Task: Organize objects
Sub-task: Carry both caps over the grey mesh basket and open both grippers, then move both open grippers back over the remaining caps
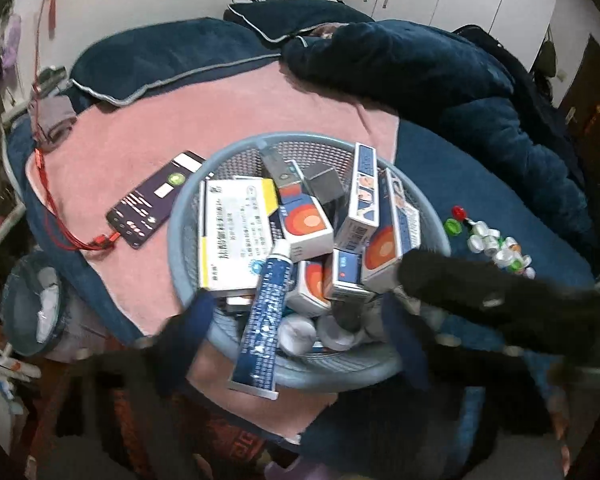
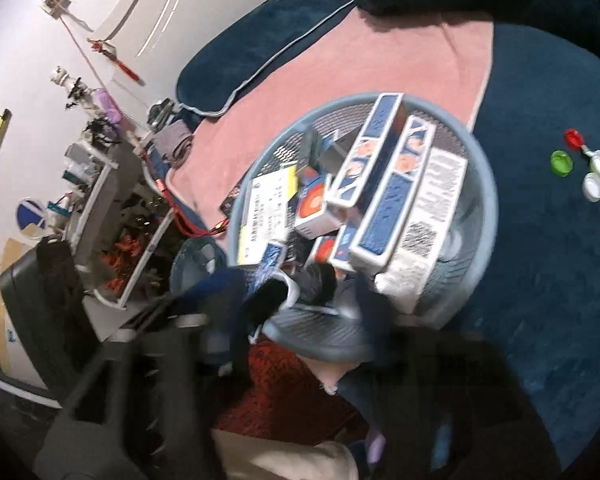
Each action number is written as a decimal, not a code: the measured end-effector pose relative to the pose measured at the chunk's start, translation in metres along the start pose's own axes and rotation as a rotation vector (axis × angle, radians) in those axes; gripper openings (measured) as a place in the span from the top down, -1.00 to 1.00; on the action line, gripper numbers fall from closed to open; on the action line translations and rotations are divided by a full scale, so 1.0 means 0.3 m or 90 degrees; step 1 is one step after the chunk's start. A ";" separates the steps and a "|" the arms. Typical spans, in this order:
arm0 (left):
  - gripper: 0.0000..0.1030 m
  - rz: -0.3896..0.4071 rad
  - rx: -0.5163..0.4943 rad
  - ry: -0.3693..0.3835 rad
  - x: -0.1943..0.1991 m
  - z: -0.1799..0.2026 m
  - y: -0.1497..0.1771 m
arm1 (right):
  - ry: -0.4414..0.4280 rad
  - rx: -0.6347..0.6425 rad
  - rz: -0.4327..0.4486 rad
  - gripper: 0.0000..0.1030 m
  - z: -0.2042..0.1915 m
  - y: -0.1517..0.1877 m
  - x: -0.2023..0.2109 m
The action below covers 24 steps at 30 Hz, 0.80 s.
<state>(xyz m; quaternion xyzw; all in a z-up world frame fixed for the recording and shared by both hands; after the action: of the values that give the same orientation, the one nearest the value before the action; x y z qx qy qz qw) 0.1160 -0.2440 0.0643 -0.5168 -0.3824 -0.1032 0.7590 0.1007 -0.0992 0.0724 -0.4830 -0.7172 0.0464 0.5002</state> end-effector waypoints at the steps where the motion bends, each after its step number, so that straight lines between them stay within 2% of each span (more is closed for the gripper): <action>1: -0.86 0.000 -0.011 -0.014 0.000 -0.002 0.000 | 0.007 0.000 0.007 -0.81 0.008 -0.006 0.006; 4: -0.90 0.002 -0.032 -0.042 0.000 -0.005 -0.001 | 0.048 0.011 0.023 -0.87 0.049 -0.024 0.027; 10: -0.92 -0.003 -0.037 -0.052 -0.005 0.006 -0.003 | 0.135 0.010 0.048 -0.89 0.170 -0.040 0.080; 16: -0.92 -0.011 -0.037 -0.047 -0.020 0.041 -0.002 | 0.222 0.014 0.042 -0.90 0.303 -0.025 0.124; 24: -0.92 -0.015 -0.060 -0.032 -0.039 0.137 0.000 | 0.256 0.030 0.032 -0.90 0.376 0.014 0.175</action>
<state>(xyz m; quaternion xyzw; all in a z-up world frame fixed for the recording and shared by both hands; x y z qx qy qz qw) 0.0884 -0.2114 0.0633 -0.5499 -0.4022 -0.1168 0.7227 0.0157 -0.0111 0.0494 -0.4888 -0.5892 -0.0217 0.6430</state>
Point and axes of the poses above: each gripper's, at about its wrist camera, not at the fingertips, and x roughly against the way its jaws point, z to its right, y to its underside, the point moved 10 cm from there along -x, roughly the way its jaws point, and after that the axes turned 9 degrees about z, right-handed, at the moved point
